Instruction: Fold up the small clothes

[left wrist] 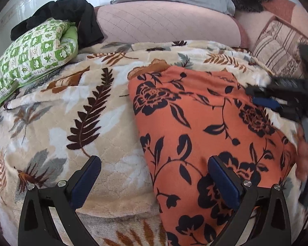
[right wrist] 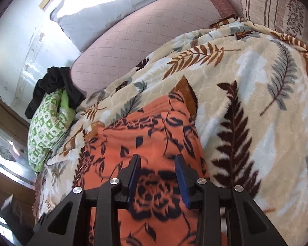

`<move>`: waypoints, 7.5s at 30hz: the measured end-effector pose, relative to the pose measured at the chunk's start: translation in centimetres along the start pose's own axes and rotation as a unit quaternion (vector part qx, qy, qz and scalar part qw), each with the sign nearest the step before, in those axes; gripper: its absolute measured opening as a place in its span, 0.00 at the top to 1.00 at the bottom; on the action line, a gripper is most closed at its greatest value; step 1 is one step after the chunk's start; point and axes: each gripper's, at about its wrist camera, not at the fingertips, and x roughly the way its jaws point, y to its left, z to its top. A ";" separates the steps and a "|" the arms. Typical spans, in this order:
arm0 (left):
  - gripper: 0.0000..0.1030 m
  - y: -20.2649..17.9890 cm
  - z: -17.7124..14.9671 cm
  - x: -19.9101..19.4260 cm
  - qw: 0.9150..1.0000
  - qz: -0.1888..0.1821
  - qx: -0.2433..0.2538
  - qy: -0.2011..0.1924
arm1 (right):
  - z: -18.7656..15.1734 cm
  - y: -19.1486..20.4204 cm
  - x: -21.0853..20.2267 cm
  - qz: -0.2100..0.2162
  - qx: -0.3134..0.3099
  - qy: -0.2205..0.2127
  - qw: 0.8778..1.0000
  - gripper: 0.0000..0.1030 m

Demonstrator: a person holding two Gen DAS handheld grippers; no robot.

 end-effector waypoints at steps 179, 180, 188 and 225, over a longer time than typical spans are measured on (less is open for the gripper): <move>0.52 10.4 -11.4 -10.5 0.990 -0.015 -0.142 0.021 | -18.6 6.6 -8.2 0.071 -0.051 0.007 0.996 0.40; 0.51 10.8 -11.6 -10.4 0.988 -0.025 -0.150 0.025 | -18.5 6.6 -9.3 0.070 -0.057 -0.007 0.996 0.40; 0.37 10.2 -12.6 -10.2 0.991 0.009 -0.133 0.032 | -21.0 10.8 -13.4 0.100 -0.167 -0.039 0.980 0.66; 0.06 3.7 -9.0 -35.7 0.972 0.142 -0.069 -0.176 | -22.3 16.6 -31.6 -0.035 -0.218 -0.135 0.966 0.34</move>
